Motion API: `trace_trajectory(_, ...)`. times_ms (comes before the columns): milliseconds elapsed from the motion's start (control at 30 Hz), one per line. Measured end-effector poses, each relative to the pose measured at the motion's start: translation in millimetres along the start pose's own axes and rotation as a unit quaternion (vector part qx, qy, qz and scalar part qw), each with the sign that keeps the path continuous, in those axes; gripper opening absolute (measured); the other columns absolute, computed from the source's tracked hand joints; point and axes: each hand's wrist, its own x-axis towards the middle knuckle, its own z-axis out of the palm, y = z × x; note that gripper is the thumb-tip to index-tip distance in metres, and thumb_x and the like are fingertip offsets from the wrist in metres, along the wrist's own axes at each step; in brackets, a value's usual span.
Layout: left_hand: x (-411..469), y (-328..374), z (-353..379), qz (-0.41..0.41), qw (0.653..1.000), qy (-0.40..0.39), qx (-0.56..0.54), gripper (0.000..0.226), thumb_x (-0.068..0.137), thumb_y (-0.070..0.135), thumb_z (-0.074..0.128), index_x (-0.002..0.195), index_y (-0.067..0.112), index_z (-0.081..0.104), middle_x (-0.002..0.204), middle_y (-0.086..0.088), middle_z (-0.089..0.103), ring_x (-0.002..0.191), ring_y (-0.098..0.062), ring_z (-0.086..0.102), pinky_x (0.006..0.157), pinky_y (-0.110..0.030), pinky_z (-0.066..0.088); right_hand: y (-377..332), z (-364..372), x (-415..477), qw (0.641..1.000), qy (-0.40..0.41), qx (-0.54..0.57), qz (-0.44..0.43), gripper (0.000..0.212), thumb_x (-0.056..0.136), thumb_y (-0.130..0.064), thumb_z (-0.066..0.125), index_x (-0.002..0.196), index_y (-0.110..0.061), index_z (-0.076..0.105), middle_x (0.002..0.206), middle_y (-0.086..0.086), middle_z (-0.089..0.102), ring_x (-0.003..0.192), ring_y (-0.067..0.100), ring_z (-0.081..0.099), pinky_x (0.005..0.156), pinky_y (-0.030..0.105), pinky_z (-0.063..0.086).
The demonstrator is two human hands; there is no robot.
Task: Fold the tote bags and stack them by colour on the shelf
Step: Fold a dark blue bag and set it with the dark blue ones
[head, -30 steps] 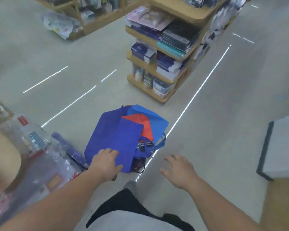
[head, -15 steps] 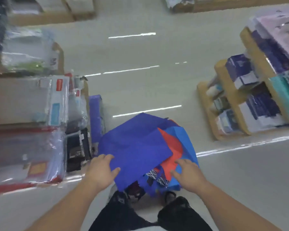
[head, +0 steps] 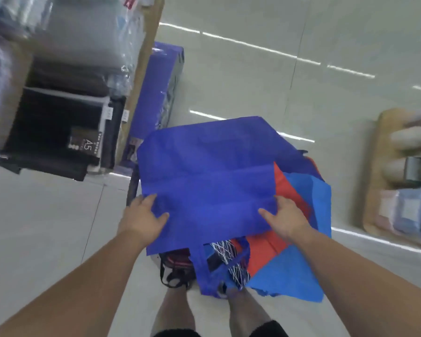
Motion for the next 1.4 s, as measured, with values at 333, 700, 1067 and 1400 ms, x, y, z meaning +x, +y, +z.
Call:
trace_trajectory(333,17,-15,57,-0.008,0.995,0.055,-0.085,0.087,0.089,0.042,0.07,0.159,0.034,0.018,0.151,-0.011,0.035,0.132,-0.033,0.047,0.106,-0.046,0.045,2,51,43,0.995,0.053,0.075,0.044,0.088,0.088,-0.05,0.068,0.153,-0.004,0.032,0.148,0.021,0.046,0.137,0.037,0.043,0.114,0.044,0.036)
trace_trajectory(700,-29,-2,20,-0.164,0.86,0.087,-0.475,0.047,0.091,0.007,0.062,0.135,0.021,0.054,0.106,-0.003,0.072,0.093,-0.027,0.07,0.085,-0.047,0.059,-13,23,-17,0.964,0.126,0.231,0.028,0.005,0.101,-0.021,0.056,0.101,-0.017,0.059,0.092,-0.003,0.064,0.093,0.028,0.062,0.076,0.033,0.044)
trace_trajectory(1067,-176,35,-91,-0.052,0.873,-0.022,-0.484,0.02,0.1,0.001,0.05,0.105,0.011,0.067,0.099,-0.012,0.075,0.082,-0.032,0.07,0.082,-0.05,0.058,-40,-62,-220,0.94,0.181,0.287,-0.03,0.009,0.101,-0.022,0.055,0.096,-0.024,0.061,0.093,-0.005,0.068,0.085,0.016,0.063,0.069,0.025,0.049)
trace_trajectory(1400,-351,47,-224,0.111,0.852,0.056,-0.508,0.024,0.104,0.002,0.046,0.108,0.012,0.067,0.099,-0.004,0.078,0.086,-0.025,0.075,0.077,-0.041,0.06,-43,-132,-361,0.842,0.073,0.53,-0.07,0.031,0.094,0.001,0.051,0.117,-0.017,0.064,0.112,0.006,0.074,0.099,0.024,0.072,0.079,0.039,0.054)
